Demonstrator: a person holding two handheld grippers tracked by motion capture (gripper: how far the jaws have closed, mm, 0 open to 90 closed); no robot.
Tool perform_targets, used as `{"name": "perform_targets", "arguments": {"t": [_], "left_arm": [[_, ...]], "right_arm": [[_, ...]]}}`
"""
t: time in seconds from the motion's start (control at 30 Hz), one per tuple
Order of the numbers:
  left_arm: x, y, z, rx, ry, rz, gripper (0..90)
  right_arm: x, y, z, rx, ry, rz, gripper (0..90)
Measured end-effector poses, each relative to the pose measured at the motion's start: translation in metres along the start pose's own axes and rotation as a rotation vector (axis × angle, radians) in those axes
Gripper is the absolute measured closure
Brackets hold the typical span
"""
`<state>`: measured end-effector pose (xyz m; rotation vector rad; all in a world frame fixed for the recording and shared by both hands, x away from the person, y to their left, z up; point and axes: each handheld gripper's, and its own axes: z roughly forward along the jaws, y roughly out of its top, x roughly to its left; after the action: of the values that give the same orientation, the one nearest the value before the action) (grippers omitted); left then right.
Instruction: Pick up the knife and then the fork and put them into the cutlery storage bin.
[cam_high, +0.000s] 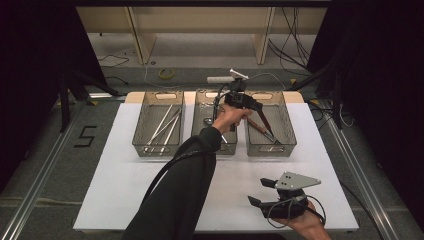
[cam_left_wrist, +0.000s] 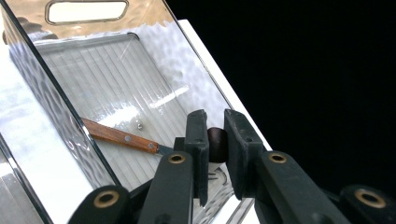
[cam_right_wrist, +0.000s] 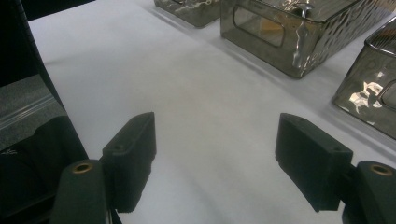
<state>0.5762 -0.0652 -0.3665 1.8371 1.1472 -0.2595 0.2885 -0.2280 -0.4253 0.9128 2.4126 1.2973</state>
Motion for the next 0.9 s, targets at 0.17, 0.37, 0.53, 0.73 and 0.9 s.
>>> {"name": "perform_targets", "arguments": {"t": [0.17,0.37,0.53,0.73,0.9], "left_arm": [[-0.001,0.001,0.002,-0.016,0.037,0.007,78.2],[-0.001,0.004,0.006,-0.029,0.069,0.012,77.2],[0.005,0.005,0.011,-0.033,0.108,0.012,75.3],[0.011,0.005,0.017,-0.037,0.161,0.018,71.9],[0.015,0.007,0.023,-0.033,0.184,0.026,71.5]], "right_arm": [[0.001,0.0,0.0,-0.001,0.001,-0.002,30.1],[0.001,0.0,0.001,0.002,0.006,-0.009,30.1],[0.002,0.0,0.001,0.005,0.012,-0.01,30.1],[0.002,0.0,0.001,0.011,0.015,-0.014,30.1],[0.003,0.0,0.002,0.01,0.015,-0.019,30.1]]}}
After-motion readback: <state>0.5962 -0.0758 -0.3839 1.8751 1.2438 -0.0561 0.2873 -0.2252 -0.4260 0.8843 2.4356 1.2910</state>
